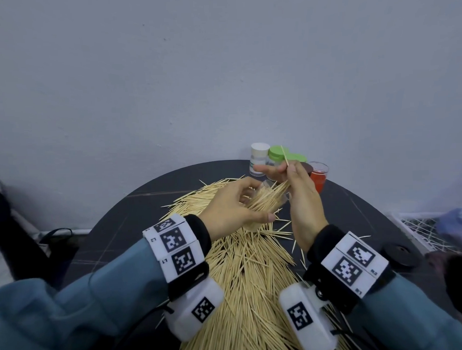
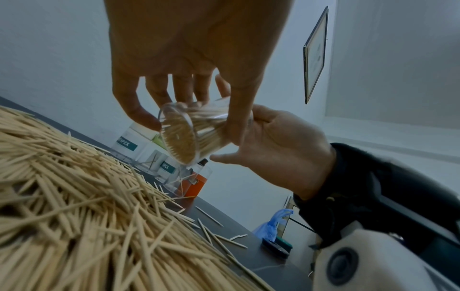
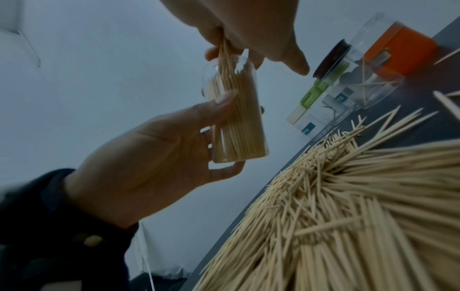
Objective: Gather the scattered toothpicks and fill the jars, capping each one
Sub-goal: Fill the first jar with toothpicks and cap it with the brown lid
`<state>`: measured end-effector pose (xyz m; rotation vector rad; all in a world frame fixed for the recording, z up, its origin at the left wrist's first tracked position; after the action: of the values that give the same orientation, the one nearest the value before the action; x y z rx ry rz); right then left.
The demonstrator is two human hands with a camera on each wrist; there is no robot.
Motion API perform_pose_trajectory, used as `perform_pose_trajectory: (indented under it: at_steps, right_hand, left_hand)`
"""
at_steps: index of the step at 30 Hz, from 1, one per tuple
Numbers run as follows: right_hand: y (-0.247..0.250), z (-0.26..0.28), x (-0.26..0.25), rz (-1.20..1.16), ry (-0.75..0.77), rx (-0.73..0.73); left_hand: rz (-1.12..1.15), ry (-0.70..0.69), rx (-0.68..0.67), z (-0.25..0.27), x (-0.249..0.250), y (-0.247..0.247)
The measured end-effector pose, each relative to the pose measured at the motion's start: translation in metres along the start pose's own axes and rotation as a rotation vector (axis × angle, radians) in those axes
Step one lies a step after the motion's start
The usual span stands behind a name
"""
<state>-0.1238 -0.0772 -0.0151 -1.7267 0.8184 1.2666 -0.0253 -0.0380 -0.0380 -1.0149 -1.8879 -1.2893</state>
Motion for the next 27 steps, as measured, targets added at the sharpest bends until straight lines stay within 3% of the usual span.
perform_pose_trajectory:
  at_steps: [6, 15, 21, 27]
  right_hand:
    - [0.006, -0.004, 0.004, 0.054, 0.002, 0.055]
    - [-0.007, -0.001, 0.011, -0.02, -0.169, -0.057]
    - [0.006, -0.006, 0.008, 0.172, -0.157, -0.011]
    - [-0.007, -0.004, 0.025, 0.422, -0.228, -0.084]
  left_hand:
    - [-0.005, 0.003, -0.018, 0.0, -0.001, -0.001]
    - [0.062, 0.043, -0.003, 0.001, -0.004, 0.0]
    - [0.015, 0.025, -0.005, -0.001, -0.005, -0.001]
    - [-0.027, -0.006, -0.018, 0.0, -0.002, -0.001]
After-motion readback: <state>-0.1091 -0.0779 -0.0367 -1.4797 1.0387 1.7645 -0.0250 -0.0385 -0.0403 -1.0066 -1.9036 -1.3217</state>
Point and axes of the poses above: each hand's wrist, its own z-axis away from the middle knuckle, its own y-axis out of the back of the hand, x = y × z, the point moved 10 cm from there along -z, towards the middle knuckle, and after that the axes turned 10 degrees about -y, right-handed, at the moved point
